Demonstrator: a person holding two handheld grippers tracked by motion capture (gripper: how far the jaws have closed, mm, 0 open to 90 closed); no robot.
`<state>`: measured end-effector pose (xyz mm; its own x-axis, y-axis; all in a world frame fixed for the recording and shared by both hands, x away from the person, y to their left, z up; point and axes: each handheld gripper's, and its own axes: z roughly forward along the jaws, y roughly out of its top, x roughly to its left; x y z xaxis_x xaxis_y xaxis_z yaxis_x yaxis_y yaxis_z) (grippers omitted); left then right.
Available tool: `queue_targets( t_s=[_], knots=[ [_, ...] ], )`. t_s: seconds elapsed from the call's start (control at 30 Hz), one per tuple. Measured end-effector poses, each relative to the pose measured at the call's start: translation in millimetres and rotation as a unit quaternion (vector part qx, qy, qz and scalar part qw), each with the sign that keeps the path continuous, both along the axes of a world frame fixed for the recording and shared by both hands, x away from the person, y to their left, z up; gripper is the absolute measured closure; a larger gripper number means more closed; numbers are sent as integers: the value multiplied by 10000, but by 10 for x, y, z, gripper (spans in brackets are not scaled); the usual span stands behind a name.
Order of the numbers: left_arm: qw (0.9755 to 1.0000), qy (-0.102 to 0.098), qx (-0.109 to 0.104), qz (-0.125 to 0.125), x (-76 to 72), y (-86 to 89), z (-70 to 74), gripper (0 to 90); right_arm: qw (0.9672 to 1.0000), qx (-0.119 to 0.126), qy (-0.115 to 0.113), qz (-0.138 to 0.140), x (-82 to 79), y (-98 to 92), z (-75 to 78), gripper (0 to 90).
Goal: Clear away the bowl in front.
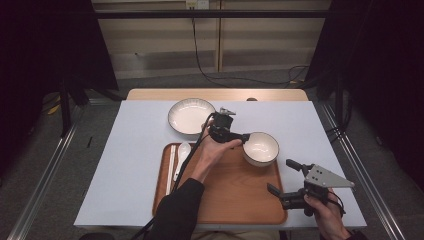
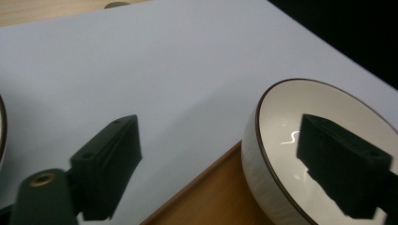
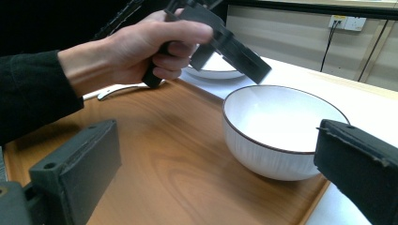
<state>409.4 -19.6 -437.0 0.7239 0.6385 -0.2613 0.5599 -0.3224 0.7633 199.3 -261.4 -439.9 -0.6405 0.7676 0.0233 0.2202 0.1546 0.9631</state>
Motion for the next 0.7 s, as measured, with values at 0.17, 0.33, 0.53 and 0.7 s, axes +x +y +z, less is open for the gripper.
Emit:
queue_targets(
  t_s=[0.17, 0.33, 0.53, 0.7],
  knots=[
    [9991, -239, -124, 326, -3, 155, 15, 37, 10000, -18, 9, -3, 4, -1, -1, 4],
    [9979, -511, -248, 308, -31, 305, 54, 25, 10000, 3, 21, -20, 15, -1, 1, 4],
    [9972, -624, -309, 283, -34, 573, 101, 24, 10000, -1, -17, -20, 6, -1, 6, 4],
    [9965, -709, -193, 399, -14, 744, 121, 24, 10000, -4, -11, -6, 14, 5, 1, 4]
  ],
)
